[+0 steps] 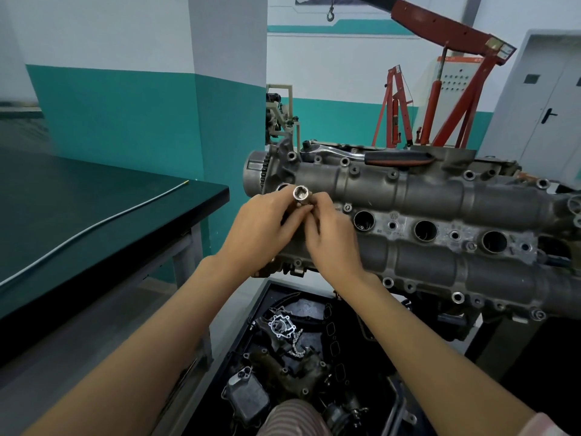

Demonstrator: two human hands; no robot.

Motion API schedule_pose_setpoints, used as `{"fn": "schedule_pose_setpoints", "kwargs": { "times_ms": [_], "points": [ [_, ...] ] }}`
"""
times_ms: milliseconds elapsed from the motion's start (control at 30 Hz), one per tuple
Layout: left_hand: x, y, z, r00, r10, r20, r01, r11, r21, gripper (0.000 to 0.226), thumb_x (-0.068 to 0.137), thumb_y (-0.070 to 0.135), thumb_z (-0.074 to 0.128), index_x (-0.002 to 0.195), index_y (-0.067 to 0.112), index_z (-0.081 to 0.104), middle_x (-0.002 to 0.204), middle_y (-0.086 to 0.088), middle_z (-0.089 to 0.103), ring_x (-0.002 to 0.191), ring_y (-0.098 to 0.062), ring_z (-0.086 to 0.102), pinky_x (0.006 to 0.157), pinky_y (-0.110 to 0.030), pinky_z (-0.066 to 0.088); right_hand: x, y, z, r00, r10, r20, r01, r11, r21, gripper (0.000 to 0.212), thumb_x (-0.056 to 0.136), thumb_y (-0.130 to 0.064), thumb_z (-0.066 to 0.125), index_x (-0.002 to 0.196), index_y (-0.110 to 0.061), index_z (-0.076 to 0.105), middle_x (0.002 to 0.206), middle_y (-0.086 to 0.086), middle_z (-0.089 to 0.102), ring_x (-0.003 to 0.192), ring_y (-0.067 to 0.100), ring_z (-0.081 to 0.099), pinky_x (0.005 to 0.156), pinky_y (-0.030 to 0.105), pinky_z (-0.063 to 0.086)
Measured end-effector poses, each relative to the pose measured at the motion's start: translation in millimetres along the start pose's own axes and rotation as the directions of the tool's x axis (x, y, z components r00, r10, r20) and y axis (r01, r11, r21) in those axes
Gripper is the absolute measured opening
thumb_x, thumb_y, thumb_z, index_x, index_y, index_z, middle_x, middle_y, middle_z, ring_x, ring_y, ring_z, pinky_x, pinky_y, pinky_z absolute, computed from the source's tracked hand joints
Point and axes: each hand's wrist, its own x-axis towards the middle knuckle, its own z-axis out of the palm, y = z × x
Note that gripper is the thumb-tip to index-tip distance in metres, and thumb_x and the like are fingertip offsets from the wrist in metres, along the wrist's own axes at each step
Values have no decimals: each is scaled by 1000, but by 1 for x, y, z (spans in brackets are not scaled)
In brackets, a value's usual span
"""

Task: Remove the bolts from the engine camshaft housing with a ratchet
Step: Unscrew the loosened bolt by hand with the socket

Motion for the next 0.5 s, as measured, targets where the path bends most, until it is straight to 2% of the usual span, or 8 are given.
{"fn": "schedule_pose_setpoints", "kwargs": {
  "times_ms": [133,200,300,367,400,433,467,500],
  "points": [
    [4,-1,-4,1000,-4,-10,4,1000,20,16,90,24,58,87,8,59,74,-1,63,66,-16,57,61,-32,42,2,-2,-13,991,46,127,-56,996,75,28,95,-8,43,120,-9,53,95,3,61,85,15,57,75,26,44],
    [7,1,-6,1000,-2,-26,2,1000,5,24,89,25,62,76,7,55,63,0,57,59,-16,53,56,-31,40,-1,-7,-21,990,106,97,-115,989,93,32,95,-5,42,126,-8,50,105,6,59,96,14,55,85,24,43],
    [14,6,-14,994,24,-104,-27,999,-25,36,87,26,65,62,13,43,49,11,41,46,-10,38,47,-20,31,0,-18,-34,979,178,-105,-172,983,59,21,96,-11,40,104,-6,58,75,3,60,64,9,55,60,27,43],
    [21,12,-21,987,76,-140,-73,997,28,40,87,28,63,59,18,37,47,13,32,44,-11,31,46,-17,25,6,-30,-39,948,307,-83,-304,951,52,30,97,-18,38,85,-1,60,60,6,59,46,12,50,48,27,40],
    [24,15,-24,985,103,-139,-91,992,91,41,87,31,61,58,19,35,46,12,31,44,-11,30,45,-21,25,10,-37,-38,895,443,44,-445,885,137,37,98,-25,36,84,1,59,58,9,61,43,14,53,43,24,40],
    [25,18,-27,983,128,-131,-106,981,165,41,86,35,59,57,19,34,47,11,33,44,-11,31,45,-25,25,16,-43,-36,772,593,228,-635,728,258,44,99,-33,34,89,3,58,59,11,62,42,15,56,38,20,39],
    [25,20,-29,980,155,-128,-123,965,230,42,86,38,58,56,20,34,47,8,36,45,-14,34,45,-25,25,22,-45,-32,595,673,440,-804,481,351,48,98,-39,35,95,4,56,61,13,63,42,16,59,36,17,40],
    [24,21,-31,974,186,-129,-145,952,270,43,86,40,57,55,20,34,46,5,40,45,-15,36,44,-26,26,28,-47,-30,446,655,609,-883,212,418,45,97,-39,38,99,3,55,65,14,63,43,17,61,37,16,43]
  ]
}}
